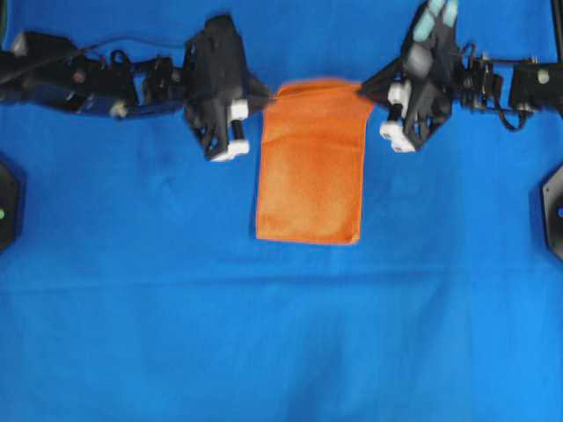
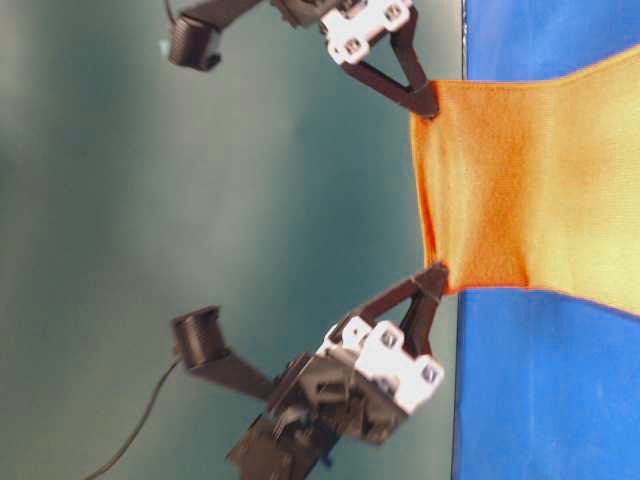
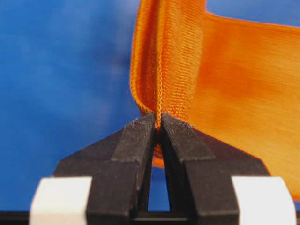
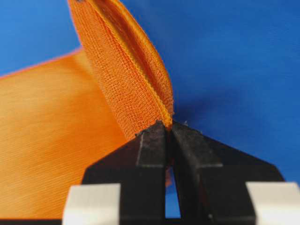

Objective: Fold the orange towel.
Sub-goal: 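Pull the top corners down toward the bottom edge, folding the strip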

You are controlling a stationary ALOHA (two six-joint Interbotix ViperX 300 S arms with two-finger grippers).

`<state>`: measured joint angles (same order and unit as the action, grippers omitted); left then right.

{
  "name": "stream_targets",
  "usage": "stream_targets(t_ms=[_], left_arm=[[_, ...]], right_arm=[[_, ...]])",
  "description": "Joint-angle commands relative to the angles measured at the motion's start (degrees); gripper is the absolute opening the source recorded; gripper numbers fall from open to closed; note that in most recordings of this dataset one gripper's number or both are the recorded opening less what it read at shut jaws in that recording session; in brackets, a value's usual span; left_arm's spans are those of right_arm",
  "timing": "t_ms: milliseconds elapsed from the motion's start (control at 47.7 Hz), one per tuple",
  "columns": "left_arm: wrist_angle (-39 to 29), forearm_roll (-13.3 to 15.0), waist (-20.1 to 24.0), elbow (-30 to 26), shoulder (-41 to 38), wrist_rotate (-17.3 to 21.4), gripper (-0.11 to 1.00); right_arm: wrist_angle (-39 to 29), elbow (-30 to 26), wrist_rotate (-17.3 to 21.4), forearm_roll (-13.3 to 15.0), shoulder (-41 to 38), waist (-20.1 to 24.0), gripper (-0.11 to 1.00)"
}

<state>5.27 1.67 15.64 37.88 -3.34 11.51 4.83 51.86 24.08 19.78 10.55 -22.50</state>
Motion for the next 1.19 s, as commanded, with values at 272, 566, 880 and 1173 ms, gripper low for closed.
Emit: stream_targets(t_ms=[272, 566, 880, 1173], left_arm=[[-3.87, 0.00, -11.34, 3.16, 3.43, -2.81, 0.03], [0.26, -0.09, -13.62, 3.34, -2.55, -2.90, 0.03], [4.13, 0.00, -13.80, 3.87, -4.39, -3.43, 0.03], [5.80, 0.00, -14.41, 3.96, -4.48, -4.57, 0.03]], right_arm=[[-4.75, 1.05, -0.18, -7.91, 1.93, 14.85, 0.04], [-3.96, 0.62, -0.18, -8.88, -3.78, 16.17, 0.04], [-0.88, 0.62, -0.18, -9.76, -6.94, 17.05, 0.04], [-0.70, 0.26, -0.18, -10.81, -7.12, 17.49, 0.04]])
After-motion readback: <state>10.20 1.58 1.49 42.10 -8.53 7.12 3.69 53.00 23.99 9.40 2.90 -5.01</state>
